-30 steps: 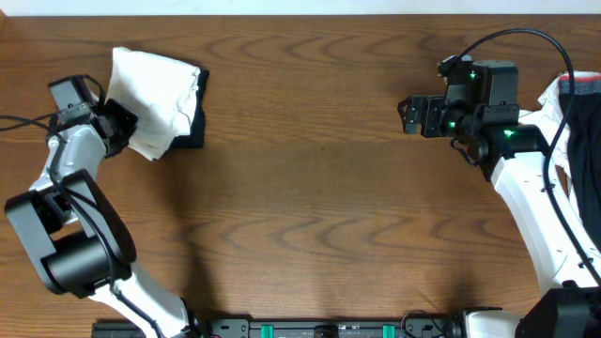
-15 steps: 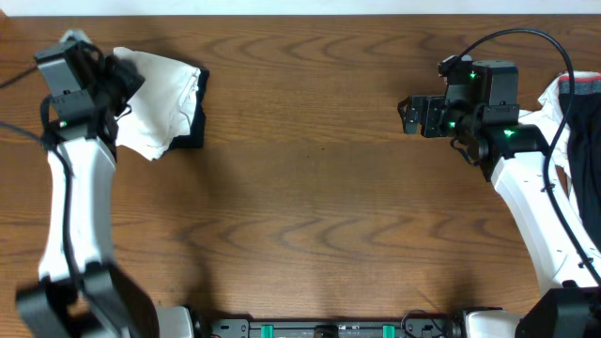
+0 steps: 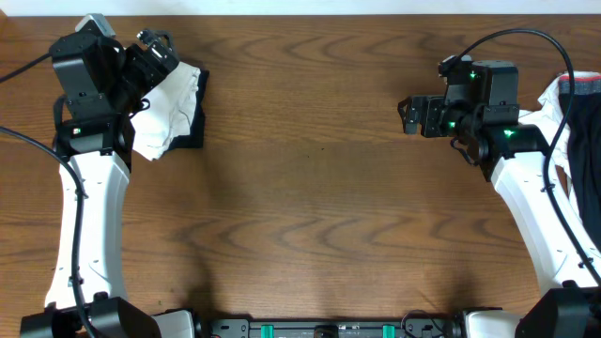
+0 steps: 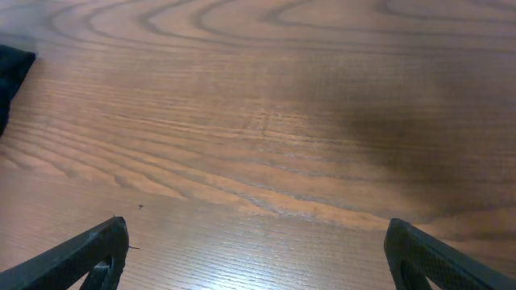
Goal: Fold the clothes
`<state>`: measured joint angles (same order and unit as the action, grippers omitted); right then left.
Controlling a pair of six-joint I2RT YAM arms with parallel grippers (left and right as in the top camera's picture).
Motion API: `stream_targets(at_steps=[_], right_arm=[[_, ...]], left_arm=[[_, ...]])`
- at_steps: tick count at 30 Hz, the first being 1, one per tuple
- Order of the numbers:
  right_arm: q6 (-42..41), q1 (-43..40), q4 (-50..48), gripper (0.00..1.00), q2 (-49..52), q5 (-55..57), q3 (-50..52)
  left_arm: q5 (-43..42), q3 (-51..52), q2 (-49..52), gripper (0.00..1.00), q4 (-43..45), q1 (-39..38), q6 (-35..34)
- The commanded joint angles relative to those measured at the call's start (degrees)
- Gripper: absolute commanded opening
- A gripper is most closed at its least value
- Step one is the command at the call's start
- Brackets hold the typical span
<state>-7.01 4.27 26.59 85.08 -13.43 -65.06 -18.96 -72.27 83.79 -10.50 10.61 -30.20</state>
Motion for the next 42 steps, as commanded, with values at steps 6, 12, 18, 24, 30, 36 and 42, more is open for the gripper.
stream_targets(at_steps=[6, 12, 18, 24, 30, 36, 42], right_arm=[[-0.2, -0.5, 0.1, 0.99, -0.4, 0.1, 0.0], [-0.2, -0.5, 0.1, 0.99, -0.4, 0.1, 0.0], [-0.2, -0.5, 0.1, 0.99, -0.4, 0.1, 0.0], [-0.2, -0.5, 0.1, 0.99, -0.4, 0.1, 0.0], [-0.2, -0.4, 0.2, 0.99, -2.9, 0.1, 0.5], [-0.2, 0.5, 0.3, 0.99, -12.0, 0.1, 1.9], [-0.2, 2.4, 0.3, 0.99, -25.2, 0.1, 2.3]], left_arm=[[0.0, -0.2, 0.1, 0.98, -0.1, 0.0, 0.1], [0.0, -0.2, 0.1, 0.98, -0.1, 0.0, 0.1], [0.0, -0.2, 0.1, 0.98, -0.1, 0.0, 0.1], [0.0, -0.2, 0.1, 0.98, -0.1, 0.0, 0.1], [0.0, -0.2, 0.1, 0.98, -0.1, 0.0, 0.1], [0.0, -0.2, 0.1, 0.98, -0.1, 0.0, 0.1], [0.0, -0.2, 0.1, 0.98, -0.1, 0.0, 0.1]])
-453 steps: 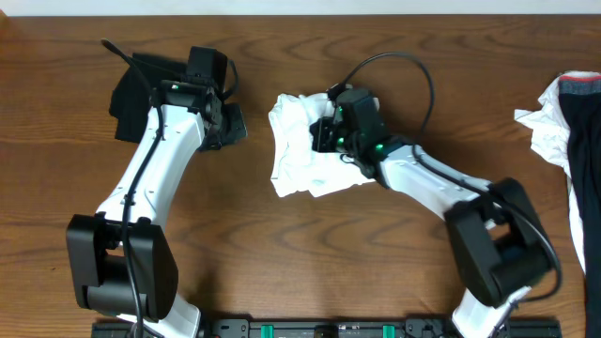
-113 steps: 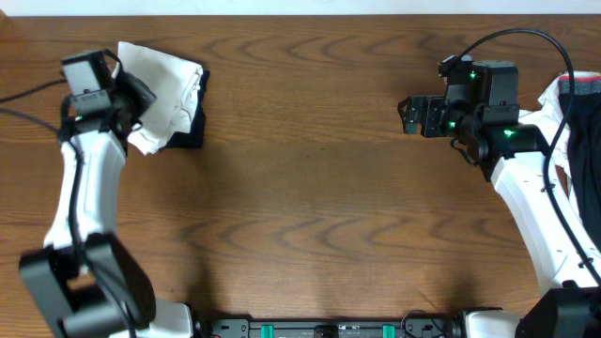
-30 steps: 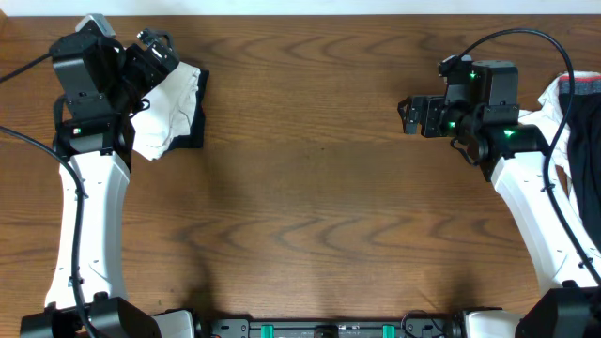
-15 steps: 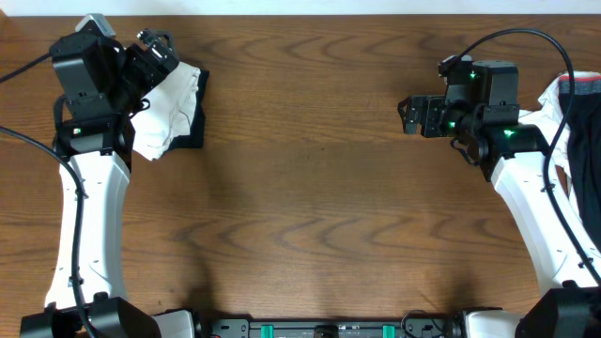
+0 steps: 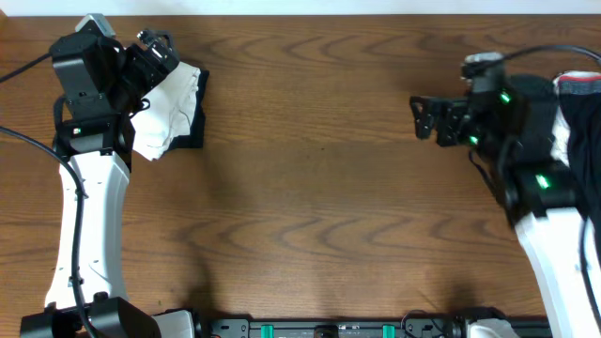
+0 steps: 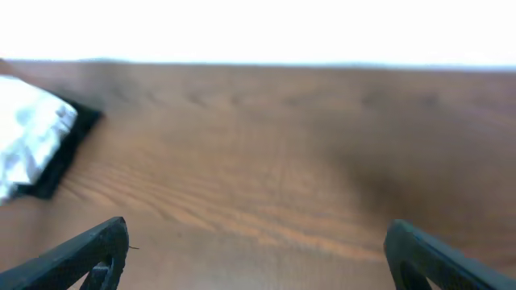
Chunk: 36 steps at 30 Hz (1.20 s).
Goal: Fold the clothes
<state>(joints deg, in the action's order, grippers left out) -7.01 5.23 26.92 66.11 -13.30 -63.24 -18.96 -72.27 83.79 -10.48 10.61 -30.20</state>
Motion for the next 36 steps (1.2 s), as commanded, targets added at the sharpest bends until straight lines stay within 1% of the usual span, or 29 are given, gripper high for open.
stream_targets(at_steps=[1, 5, 8, 15, 18, 20, 24, 28, 32, 36], right_arm=[[-0.2, 1.8, -0.1, 0.99, -8.5, 0.0, 0.5], [-0.2, 3.1, 0.0, 0.99, -20.7, 0.0, 0.5], [0.5, 3.0, 3.1, 0.99, -30.7, 0.5, 0.5], [0.9, 2.9, 17.1, 0.99, -51.0, 0.5, 0.5], [0.9, 2.2, 22.1, 0.99, -57.2, 0.5, 1.0], [0.9, 1.3, 23.5, 0.99, -60.4, 0.5, 2.3], [0.9, -0.1, 23.4, 0.99, -65.8, 0.7, 7.0], [0.9, -0.5, 22.3, 0.99, -65.7, 1.1, 11.7], [0.9, -0.6, 16.1, 0.99, -65.7, 1.1, 18.3], [0.9, -0.6, 5.3, 0.99, -65.7, 1.5, 26.6]], left_arm=[[0.0, -0.2, 0.1, 0.98, -0.1, 0.0, 0.1], [0.0, -0.2, 0.1, 0.98, -0.1, 0.0, 0.1], [0.0, -0.2, 0.1, 0.98, -0.1, 0.0, 0.1], [0.0, -0.2, 0.1, 0.98, -0.1, 0.0, 0.1], [0.0, -0.2, 0.1, 0.98, -0.1, 0.0, 0.1], [0.0, -0.2, 0.1, 0.98, -0.1, 0.0, 0.1], [0.0, -0.2, 0.1, 0.98, -0.1, 0.0, 0.1], [0.0, -0.2, 0.1, 0.98, -0.1, 0.0, 0.1], [0.0, -0.2, 0.1, 0.98, -0.1, 0.0, 0.1], [0.0, -0.2, 0.1, 0.98, -0.1, 0.0, 0.1]])
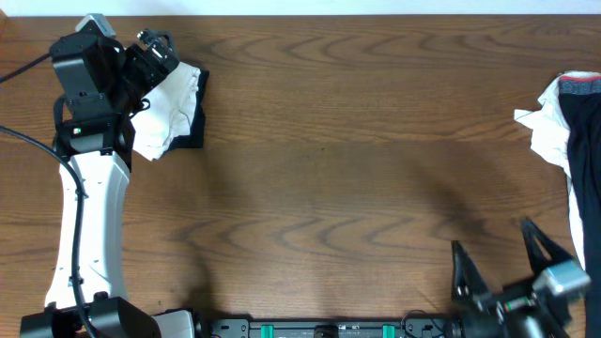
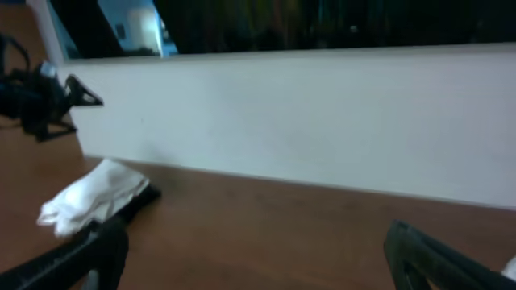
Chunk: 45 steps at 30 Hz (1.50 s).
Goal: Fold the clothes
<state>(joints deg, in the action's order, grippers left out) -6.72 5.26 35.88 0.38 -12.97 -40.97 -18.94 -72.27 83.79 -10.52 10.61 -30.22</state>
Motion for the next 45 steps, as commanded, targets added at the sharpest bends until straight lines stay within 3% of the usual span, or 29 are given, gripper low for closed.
stream_targets(at_steps=[1, 9, 15, 19, 23, 37, 45], right_arm=[[0.6, -0.6, -6.2, 0.99, 0.0, 1.3, 6.2], [-0.8, -0.6, -32.0, 0.99, 0.0, 4.7, 23.0], [-11.0, -0.6, -40.7, 0.99, -0.1, 13.0, 32.7], [-11.5, -0.6, -44.9, 0.99, -0.1, 13.2, 37.4], [-11.3, -0.6, -45.3, 0.99, -0.1, 13.3, 40.3], [-6.4, -0.7, -31.3, 0.99, -0.1, 14.5, 40.7], [-6.5, -0.7, -31.8, 0.99, 0.0, 14.4, 40.7]], left_arm=[[0.0, -0.2, 0.1, 0.98, -0.1, 0.0, 0.1], [0.0, -0.2, 0.1, 0.98, -0.1, 0.0, 0.1], [0.0, -0.2, 0.1, 0.98, -0.1, 0.0, 0.1], [0.0, -0.2, 0.1, 0.98, -0.1, 0.0, 0.1], [0.0, -0.2, 0.1, 0.98, -0.1, 0.0, 0.1], [0.0, -0.2, 0.1, 0.98, -0.1, 0.0, 0.1], [0.0, -0.2, 0.1, 0.98, -0.1, 0.0, 0.1]])
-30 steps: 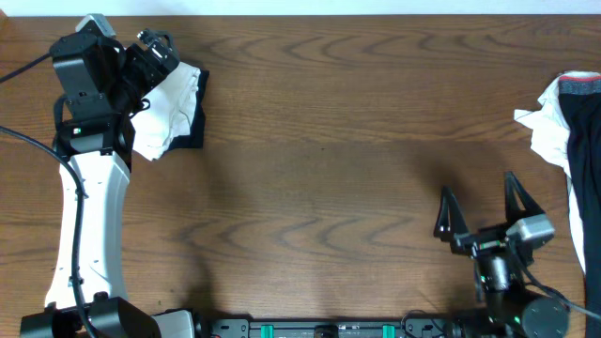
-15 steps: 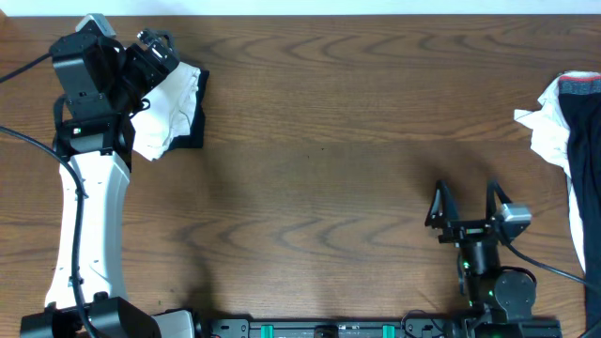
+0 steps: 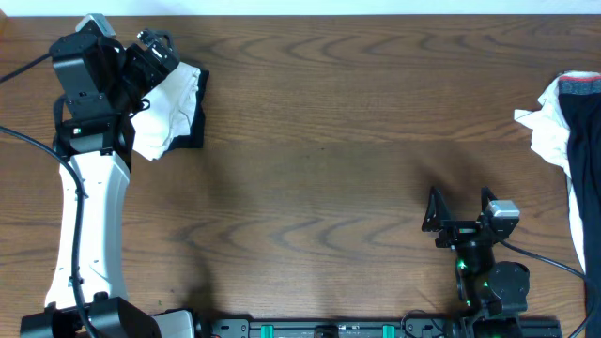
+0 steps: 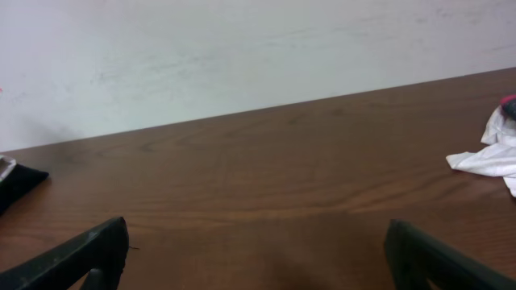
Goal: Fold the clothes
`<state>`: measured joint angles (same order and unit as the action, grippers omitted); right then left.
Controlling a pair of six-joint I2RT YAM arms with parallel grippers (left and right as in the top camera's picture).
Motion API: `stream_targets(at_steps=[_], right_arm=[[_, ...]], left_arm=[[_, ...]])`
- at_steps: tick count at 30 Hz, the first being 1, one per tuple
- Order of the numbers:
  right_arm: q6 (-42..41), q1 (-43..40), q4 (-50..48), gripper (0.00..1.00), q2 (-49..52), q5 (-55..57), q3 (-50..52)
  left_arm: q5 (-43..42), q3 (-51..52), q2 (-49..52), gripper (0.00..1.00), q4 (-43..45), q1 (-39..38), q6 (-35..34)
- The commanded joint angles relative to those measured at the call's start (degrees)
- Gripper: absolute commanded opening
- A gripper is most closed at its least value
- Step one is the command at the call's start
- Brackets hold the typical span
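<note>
A folded white garment (image 3: 171, 111) lies on a folded black one (image 3: 196, 124) at the back left of the table. My left gripper (image 3: 156, 52) sits at the top edge of that stack; its jaws are too small to read. A heap of unfolded clothes (image 3: 562, 122), white and dark with a red band, lies at the right edge, and its white corner (image 4: 493, 155) shows in the right wrist view. My right gripper (image 3: 460, 210) (image 4: 258, 251) stands open and empty near the front edge, pointing toward the far side.
Brown wooden table (image 3: 319, 169) with a white wall (image 4: 242, 56) behind its far edge. The right arm's base (image 3: 488, 282) sits at the front right, and a black cable (image 3: 19, 141) loops beside the left arm.
My right gripper, which was at the front right corner of the table, now sits a little further in and left, near the front edge. It is still open. The left arm has not moved.
My right gripper was open and empty over the back right of the table, pointing left, at the first two moments. Then it was at the front right corner, and now it sits by the front edge. The left gripper stayed at the folded stack throughout.
</note>
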<state>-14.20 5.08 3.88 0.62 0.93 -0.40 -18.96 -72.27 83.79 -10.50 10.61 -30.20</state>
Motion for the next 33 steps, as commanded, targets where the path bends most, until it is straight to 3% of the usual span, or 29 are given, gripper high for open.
stream_targets(at_steps=[1, 27, 33], right_arm=[[1.0, -0.6, 0.2, 0.99, -0.3, 0.6, 0.1], [1.0, -0.6, 0.2, 0.99, -0.3, 0.6, 0.1], [1.0, -0.6, 0.2, 0.99, -0.3, 0.6, 0.1]], left_arm=[[0.0, -0.2, 0.1, 0.98, -0.1, 0.0, 0.1], [0.1, 0.0, 0.0, 0.98, -0.4, -0.1, 0.1], [0.1, 0.6, -5.7, 0.98, -8.4, -0.7, 0.1]])
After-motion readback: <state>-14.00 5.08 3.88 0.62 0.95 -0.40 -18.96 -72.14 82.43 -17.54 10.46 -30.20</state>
